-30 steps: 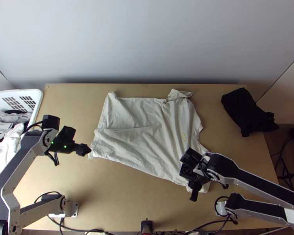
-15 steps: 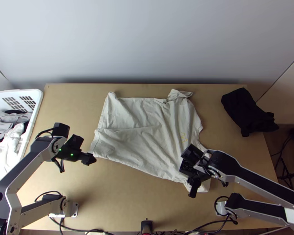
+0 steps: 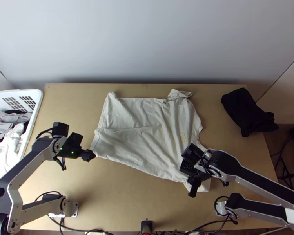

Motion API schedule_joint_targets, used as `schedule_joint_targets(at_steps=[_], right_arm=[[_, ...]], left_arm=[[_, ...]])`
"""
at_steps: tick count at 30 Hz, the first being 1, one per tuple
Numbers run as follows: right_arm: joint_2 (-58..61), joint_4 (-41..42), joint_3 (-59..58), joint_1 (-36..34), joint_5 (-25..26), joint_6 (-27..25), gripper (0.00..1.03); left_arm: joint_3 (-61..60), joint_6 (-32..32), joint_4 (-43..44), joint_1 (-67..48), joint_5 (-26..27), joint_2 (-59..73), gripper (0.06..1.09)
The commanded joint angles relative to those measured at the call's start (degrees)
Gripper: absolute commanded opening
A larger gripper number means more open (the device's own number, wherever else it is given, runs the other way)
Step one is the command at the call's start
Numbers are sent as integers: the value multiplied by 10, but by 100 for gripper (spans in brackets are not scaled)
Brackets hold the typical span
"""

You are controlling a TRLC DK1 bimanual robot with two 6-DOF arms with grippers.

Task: Fold the t-shirt

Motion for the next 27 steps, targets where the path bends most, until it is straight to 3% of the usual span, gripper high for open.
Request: schedule_joint_targets(at_steps=[1,5,7,11,17,27], right_arm=[[0,-1,0,-1,0,0,3],[1,-1,3,-4,0,-2,3],[0,-5,8,-5,1,-2,3],[-6,-6,18,-5,1,-4,3],[-1,-39,54,-1,-6,-6,3],[19,-141,35,23,-36,-60,3]], left_arm=[[-9,-5,19,2,0,25,58],[-19,-16,13,-3,5,28,17],[-19,-14,-7,-3,7,16,9],[-5,30,-86,18,9,-16,9],[33,151,-218,123,10,-39,9],[48,287,-403,199,7,-40,9]])
